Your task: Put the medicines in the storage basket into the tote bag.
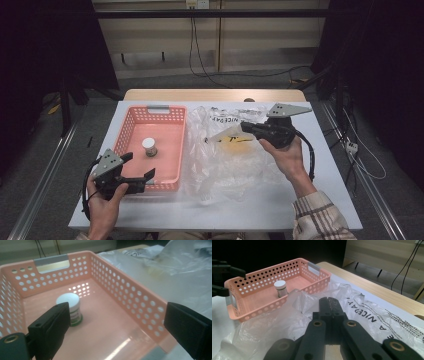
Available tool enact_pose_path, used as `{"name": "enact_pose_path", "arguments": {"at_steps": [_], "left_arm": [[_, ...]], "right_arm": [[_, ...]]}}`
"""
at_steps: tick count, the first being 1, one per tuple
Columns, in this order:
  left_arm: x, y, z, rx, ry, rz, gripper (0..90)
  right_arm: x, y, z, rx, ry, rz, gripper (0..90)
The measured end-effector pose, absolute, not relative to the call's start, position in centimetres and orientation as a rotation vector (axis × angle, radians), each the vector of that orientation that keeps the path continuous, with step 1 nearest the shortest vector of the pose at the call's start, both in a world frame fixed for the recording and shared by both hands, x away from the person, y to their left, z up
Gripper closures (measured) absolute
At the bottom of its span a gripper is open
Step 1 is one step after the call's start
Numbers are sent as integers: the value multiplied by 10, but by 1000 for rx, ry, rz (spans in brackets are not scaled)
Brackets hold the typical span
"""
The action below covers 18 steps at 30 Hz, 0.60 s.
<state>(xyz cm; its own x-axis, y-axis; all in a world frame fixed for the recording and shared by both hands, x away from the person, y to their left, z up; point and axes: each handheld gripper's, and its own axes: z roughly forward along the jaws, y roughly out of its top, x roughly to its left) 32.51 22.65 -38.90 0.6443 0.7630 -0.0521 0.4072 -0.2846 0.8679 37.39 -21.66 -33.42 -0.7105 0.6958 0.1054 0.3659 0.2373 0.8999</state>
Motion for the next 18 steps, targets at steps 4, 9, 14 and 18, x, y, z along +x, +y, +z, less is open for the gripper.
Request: {"name": "enact_pose_path", "arguments": {"at_steps": [4,9,14,18], "left_arm": [[338,222,-384,1932,924,469,71],[356,219,-380,1950,948,467,54],[368,218,-379,1995,949,488,62],[375,214,-377,2043,945,475,69]], "right_arm": [[373,-216,-334,974,2205,1465,900],[374,-217,-334,973,2207,1465,900],[374,-216,-335,966,2209,1465,900],[375,-216,-335,966,2211,1462,900]]}}
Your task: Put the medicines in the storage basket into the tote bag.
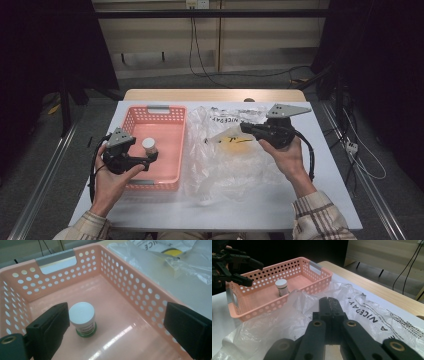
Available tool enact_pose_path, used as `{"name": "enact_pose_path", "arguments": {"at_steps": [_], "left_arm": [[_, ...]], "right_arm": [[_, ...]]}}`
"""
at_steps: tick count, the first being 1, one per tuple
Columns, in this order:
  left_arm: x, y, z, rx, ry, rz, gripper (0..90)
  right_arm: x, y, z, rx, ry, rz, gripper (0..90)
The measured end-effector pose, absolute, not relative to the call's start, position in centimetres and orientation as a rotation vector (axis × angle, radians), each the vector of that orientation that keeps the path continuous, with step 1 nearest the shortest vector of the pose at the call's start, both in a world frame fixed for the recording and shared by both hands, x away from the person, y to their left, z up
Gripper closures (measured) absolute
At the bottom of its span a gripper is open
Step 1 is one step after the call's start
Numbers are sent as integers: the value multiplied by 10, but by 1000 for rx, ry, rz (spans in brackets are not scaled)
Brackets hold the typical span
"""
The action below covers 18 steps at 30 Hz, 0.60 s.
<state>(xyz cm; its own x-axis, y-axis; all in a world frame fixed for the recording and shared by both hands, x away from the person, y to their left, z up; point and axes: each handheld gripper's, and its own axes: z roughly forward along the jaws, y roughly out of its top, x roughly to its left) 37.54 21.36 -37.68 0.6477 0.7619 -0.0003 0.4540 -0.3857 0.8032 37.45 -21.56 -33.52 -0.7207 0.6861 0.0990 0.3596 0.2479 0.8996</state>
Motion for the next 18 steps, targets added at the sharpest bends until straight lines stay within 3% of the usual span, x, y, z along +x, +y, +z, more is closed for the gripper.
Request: {"name": "enact_pose_path", "arguments": {"at_steps": [7,18], "left_arm": [[393,211,-380,2078,968,459,133],[422,205,-383,2091,1015,469,150]], "right_arm": [[375,-215,-335,962,2218,1464,900],[375,-215,-336,965,2228,1461,900]]}}
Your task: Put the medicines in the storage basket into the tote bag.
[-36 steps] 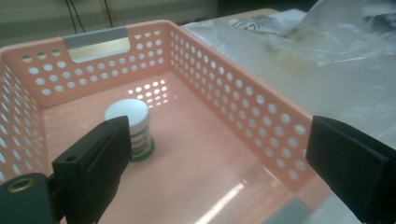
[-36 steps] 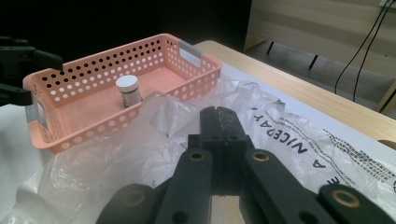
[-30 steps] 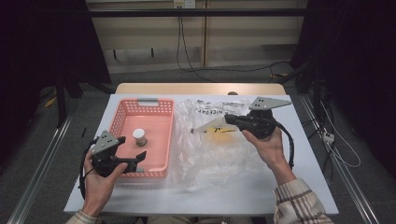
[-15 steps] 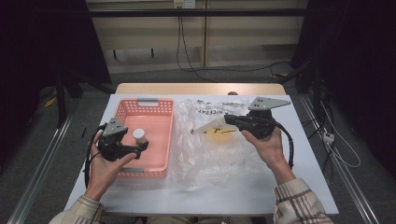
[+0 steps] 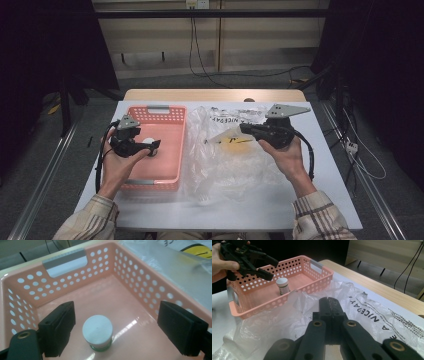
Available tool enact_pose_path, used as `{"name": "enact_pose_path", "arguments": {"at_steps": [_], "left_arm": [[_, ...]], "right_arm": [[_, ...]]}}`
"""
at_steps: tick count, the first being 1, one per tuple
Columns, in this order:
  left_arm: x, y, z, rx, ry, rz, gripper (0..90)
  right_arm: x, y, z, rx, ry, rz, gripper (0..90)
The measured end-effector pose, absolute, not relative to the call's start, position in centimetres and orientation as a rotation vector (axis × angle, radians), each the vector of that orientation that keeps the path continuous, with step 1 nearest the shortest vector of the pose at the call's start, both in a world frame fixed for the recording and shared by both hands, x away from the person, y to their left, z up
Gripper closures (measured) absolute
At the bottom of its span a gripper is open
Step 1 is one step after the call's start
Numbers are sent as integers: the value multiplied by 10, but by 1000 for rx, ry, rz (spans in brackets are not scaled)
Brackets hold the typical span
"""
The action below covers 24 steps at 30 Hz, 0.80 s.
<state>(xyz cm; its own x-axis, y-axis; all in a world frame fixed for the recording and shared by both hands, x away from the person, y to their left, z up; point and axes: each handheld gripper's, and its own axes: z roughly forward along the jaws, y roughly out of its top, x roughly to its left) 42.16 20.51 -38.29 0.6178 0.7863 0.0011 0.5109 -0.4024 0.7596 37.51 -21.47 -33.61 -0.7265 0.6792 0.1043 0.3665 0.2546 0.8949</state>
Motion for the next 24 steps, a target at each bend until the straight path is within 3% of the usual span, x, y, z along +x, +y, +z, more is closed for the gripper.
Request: {"name": "enact_pose_path", "arguments": {"at_steps": [10,24], "left_arm": [[440,207,-403,2163,1118,414,159],[449,207,-416,2265,1187,339,398]], "right_arm": [[376,-214,-337,963,2232,1461,900],[377,-213,-339,959,2246,1454,900]]}}
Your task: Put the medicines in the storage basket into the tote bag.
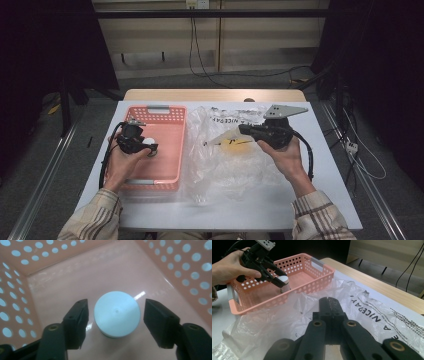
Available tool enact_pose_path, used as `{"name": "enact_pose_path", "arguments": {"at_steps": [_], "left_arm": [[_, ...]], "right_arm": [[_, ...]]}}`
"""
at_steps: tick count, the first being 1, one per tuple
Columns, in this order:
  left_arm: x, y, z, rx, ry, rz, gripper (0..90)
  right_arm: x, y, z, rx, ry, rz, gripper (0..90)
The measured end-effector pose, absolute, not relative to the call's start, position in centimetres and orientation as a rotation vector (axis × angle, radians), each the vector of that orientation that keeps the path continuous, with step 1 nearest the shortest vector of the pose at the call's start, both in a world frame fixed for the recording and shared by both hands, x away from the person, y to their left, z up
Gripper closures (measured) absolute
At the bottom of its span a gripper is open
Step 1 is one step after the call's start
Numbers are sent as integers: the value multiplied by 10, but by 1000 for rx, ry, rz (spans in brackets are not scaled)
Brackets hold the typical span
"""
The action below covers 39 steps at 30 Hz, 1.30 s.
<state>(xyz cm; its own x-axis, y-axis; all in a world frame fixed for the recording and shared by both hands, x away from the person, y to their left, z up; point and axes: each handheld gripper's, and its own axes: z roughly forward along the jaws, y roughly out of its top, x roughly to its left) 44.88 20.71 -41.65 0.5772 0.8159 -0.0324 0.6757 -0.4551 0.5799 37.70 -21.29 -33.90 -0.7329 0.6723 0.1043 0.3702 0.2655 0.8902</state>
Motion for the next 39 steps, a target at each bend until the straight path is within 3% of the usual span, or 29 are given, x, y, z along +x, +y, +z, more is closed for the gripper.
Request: {"name": "enact_pose_path", "arguments": {"at_steps": [7,20,39], "left_arm": [[450,207,-419,2287,1177,330,498],[448,205,-418,2289,1178,351,507],[429,206,-377,2104,1051,452,508]], "right_arm": [[377,-213,-339,963,2244,1452,900],[378,-212,-340,965,2254,1449,900],[378,-212,-340,967,2259,1452,900]]}}
